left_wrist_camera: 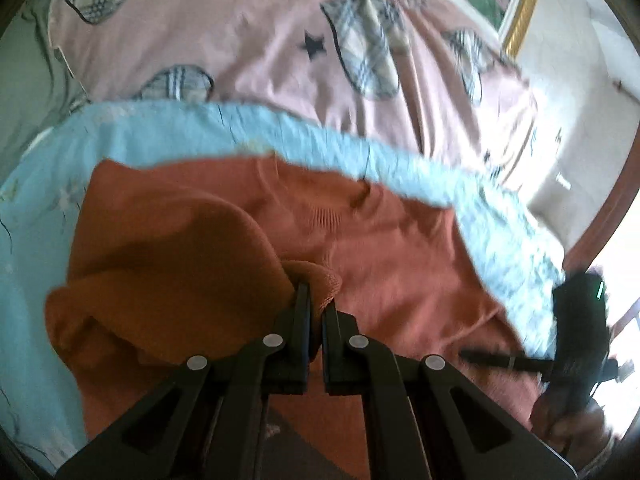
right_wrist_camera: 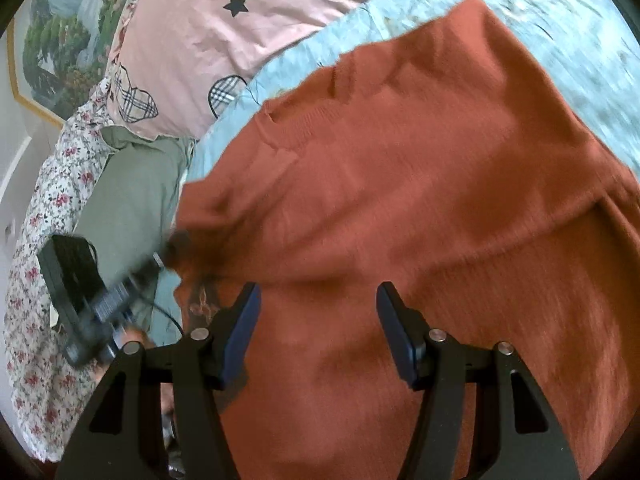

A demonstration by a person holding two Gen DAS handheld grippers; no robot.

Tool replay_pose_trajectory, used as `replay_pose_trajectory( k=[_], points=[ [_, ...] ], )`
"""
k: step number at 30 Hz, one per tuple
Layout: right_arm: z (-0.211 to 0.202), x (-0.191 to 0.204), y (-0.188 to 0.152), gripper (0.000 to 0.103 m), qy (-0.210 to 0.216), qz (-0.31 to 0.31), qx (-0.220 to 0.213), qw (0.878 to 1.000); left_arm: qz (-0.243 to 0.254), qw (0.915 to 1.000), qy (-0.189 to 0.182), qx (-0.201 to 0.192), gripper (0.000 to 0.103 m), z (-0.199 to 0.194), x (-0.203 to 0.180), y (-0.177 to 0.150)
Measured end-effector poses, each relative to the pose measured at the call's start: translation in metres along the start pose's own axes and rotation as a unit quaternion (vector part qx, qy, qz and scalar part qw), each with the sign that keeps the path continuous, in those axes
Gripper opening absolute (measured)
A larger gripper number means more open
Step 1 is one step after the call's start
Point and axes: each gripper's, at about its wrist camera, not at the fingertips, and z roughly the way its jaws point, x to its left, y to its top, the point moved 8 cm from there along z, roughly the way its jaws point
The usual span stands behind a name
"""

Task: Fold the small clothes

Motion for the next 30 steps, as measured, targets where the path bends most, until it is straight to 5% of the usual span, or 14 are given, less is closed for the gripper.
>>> replay_pose_trajectory(
  k=[5,9,16,18,19,20,24,28,30],
  points=[
    [0.030,0.015,0.030,0.061,0.018,0.009,-0.008,1.000,0.007,0.9997,0.002,0.022,0.007,-0.002,0.007,-0.018],
    [0.063,0.024,0.052,0.061,0.030,0.021,-0.003,0.999,-0.002,0.9999,0.001,0.015,0.034,-0.020,0.019,-0.027],
    [0.119,0.038,0.074,0.059,0.037,0.021,0.015,0.999,-0.080,0.9932,0.084,-0.014,0.039,-0.065,0.093,-0.050],
    [0.124,0.044,0.076,0.043,0.036,0.009,0.012,0.999,-0.126,0.9861,0.105,-0.024,0.039,-0.075,0.121,-0.054],
    [0.127,0.048,0.077,0.017,0.039,0.005,0.016,0.999,-0.139,0.9838,0.111,-0.022,0.037,-0.075,0.130,-0.055],
    [0.127,0.050,0.077,0.006,0.042,0.004,0.019,0.999,-0.154,0.9807,0.120,-0.017,0.037,-0.072,0.141,-0.056],
    [0.090,0.071,0.089,0.007,0.072,-0.016,-0.016,0.997,-0.152,0.9778,0.144,-0.001,0.037,-0.058,0.153,-0.049],
    [-0.006,0.073,0.116,0.007,0.117,-0.014,-0.130,0.985,-0.154,0.9719,0.178,0.004,0.037,-0.043,0.161,-0.042],
    [-0.040,0.052,0.126,0.007,0.101,-0.001,-0.175,0.979,-0.144,0.9725,0.182,0.020,0.037,-0.032,0.160,-0.043]
  ],
)
